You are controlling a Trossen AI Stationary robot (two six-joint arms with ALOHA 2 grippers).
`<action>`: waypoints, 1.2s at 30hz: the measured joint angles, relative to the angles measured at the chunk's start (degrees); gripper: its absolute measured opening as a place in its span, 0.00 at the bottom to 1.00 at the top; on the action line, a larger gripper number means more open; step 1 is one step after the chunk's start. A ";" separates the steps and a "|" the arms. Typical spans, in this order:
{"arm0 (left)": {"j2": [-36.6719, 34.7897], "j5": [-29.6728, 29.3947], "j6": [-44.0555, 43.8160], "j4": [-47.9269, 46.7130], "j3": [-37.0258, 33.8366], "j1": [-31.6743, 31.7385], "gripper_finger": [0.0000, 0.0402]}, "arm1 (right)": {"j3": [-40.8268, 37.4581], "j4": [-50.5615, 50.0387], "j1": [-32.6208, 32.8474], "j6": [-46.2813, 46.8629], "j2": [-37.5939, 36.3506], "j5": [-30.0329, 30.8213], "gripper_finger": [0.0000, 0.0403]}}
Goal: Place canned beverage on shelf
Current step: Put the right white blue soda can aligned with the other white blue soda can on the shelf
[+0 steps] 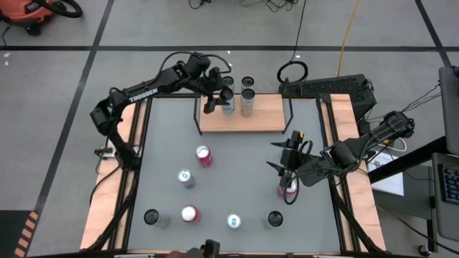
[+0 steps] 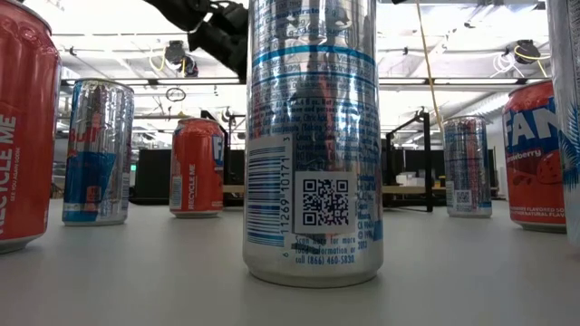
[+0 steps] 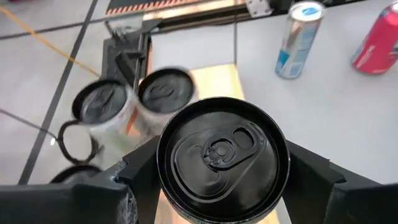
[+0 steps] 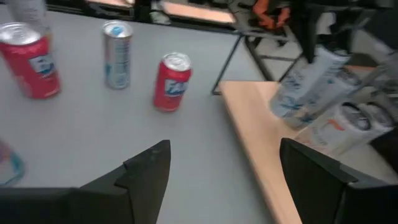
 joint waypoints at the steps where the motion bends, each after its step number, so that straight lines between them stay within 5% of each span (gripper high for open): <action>1: 0.34 -0.02 0.00 -0.13 0.00 0.21 0.62 | 0.00 -0.01 0.00 0.04 0.00 -0.48 0.65; 36: 7.21 -3.91 0.11 4.00 0.00 0.82 0.62 | -0.04 -3.29 0.02 0.88 0.02 -1.83 0.65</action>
